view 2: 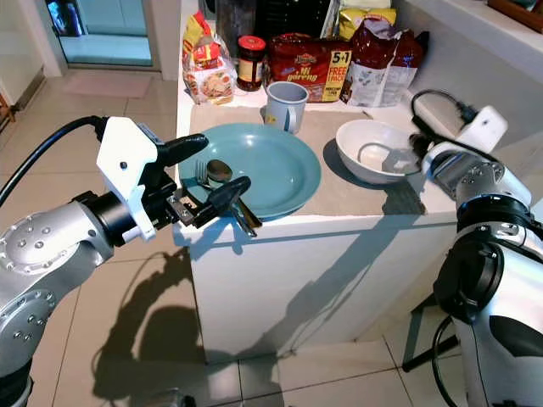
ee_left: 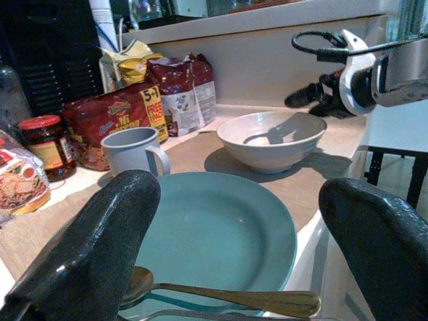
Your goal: Setting the table
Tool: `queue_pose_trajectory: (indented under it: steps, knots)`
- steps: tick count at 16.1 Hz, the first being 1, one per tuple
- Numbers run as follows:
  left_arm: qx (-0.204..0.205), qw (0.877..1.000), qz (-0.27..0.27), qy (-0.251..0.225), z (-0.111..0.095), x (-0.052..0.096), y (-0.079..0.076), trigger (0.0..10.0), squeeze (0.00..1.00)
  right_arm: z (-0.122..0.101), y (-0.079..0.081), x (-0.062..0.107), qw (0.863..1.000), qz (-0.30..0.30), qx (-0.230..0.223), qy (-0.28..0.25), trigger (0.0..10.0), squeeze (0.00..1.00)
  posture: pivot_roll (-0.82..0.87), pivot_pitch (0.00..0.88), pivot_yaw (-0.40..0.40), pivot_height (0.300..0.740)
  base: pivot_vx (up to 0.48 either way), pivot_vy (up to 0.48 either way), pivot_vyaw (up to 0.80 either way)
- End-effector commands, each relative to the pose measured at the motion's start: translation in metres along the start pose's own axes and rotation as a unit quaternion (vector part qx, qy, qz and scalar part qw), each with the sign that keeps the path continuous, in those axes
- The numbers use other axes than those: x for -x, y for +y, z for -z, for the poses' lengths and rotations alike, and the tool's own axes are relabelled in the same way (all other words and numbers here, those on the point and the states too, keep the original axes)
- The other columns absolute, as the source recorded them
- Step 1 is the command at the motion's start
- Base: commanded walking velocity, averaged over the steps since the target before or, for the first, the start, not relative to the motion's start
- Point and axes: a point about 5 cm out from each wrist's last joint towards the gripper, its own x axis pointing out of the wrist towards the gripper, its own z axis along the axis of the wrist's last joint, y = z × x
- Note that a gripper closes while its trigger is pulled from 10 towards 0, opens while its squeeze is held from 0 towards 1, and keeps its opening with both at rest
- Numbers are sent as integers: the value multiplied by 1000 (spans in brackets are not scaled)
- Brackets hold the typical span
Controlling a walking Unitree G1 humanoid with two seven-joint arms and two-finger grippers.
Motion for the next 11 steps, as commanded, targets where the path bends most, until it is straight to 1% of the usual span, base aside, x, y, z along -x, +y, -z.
queue_pose_trajectory:
  steps: [1, 2, 3, 4, 5, 6, 7, 8, 9, 10, 11]
  knots:
    - [-1, 1000, 4, -4, -2, -1, 1, 10000, 0, -21, 0, 5, 998, -28, 0, -55, 10000, 0, 21, 0, -79, 740, 0, 0, 0]
    - [-4, 1000, -13, -10, -3, -2, 4, 10000, 0, -32, 9, 8, 990, -89, -14, -106, 10000, 0, 21, 0, -79, 740, 0, 0, 0]
    - [-5, 1000, -23, -12, -3, -2, 7, 10000, 0, -36, 12, 10, 986, -113, -22, -122, 10000, 0, 21, 0, -79, 740, 0, 0, 0]
    - [-6, 996, -88, 0, -2, -3, 24, 10000, 0, -46, 21, 15, 973, -171, -47, -150, 10000, 0, 25, 0, -76, 740, 0, 0, 0]
    - [27, 982, -181, 35, 7, 1, 52, 10000, 0, -53, 34, 21, 958, -231, -24, -169, 10000, 0, 28, 0, -76, 740, 0, 0, 0]
    - [69, 973, -215, 51, 15, 6, 68, 10000, 749, -53, 49, 27, 945, -280, 18, -169, 10000, 0, 35, 0, -78, 740, 0, 0, 0]
    - [94, 970, -216, 57, 21, 10, 77, 10000, 1000, -46, 67, 36, 923, -339, 82, -163, 10000, 0, 35, 0, -76, 740, 0, 0, 0]
    - [130, 957, -249, 73, 29, 12, 87, 10000, 1000, -31, 83, 46, 896, -388, 159, -149, 10000, 0, 35, 0, -71, 740, 0, 0, 0]
    - [150, 951, -256, 85, 35, 12, 90, 10000, 1000, -17, 92, 55, 871, -418, 214, -144, 10000, 0, 35, 0, -69, 740, 0, 0, 0]
    - [167, 949, -252, 89, 37, 11, 91, 10000, 1000, -4, 96, 63, 850, -436, 262, -138, 10000, 0, 32, 0, -61, 740, 0, 0, 0]
    - [209, 943, -243, 86, 39, 8, 91, 10000, 1000, 23, 101, 80, 806, -472, 337, -119, 10000, 0, 28, 0, -57, 740, 0, 0, 0]
